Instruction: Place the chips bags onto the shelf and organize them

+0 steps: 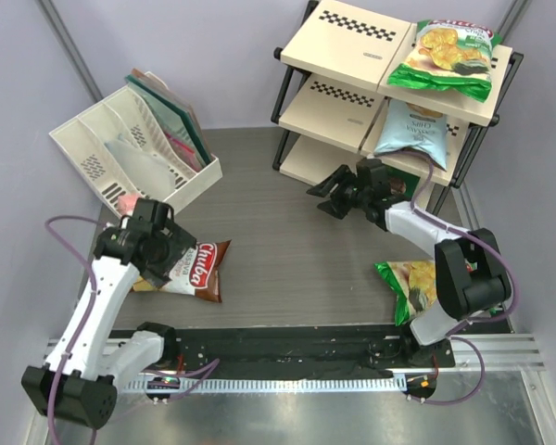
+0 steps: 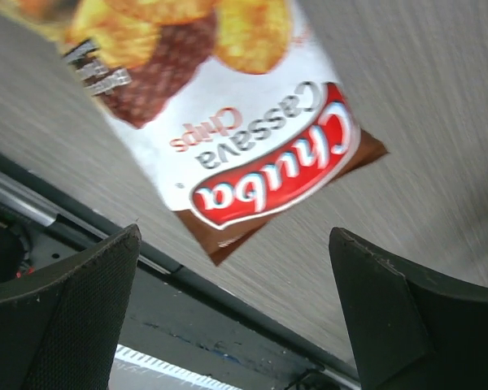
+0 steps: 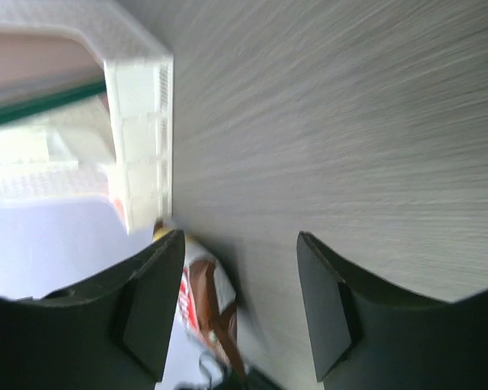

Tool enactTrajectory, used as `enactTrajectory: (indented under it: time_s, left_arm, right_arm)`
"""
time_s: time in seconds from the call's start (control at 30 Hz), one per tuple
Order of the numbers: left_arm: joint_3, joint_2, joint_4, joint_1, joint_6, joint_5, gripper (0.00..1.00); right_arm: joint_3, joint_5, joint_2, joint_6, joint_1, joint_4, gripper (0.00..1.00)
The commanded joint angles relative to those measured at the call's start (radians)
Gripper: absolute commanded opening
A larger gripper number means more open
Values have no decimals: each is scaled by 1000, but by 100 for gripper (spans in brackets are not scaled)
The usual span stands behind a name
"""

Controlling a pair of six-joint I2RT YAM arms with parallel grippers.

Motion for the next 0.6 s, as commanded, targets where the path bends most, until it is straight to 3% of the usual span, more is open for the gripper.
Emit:
enactTrajectory:
  time_s: [0.0, 0.27, 0.57]
  left_arm:
    - [-108, -70, -34, 31, -102, -59, 97]
    - [-129, -71, -8, 45, -145, -163, 98]
    - [-119, -31, -14, 139, -115, -161, 98]
  right_arm:
    - [136, -160, 37, -65, 22, 101, 63]
    - [158, -233, 54, -79, 66, 123, 61]
    - [116, -256, 63, 2, 131, 208, 61]
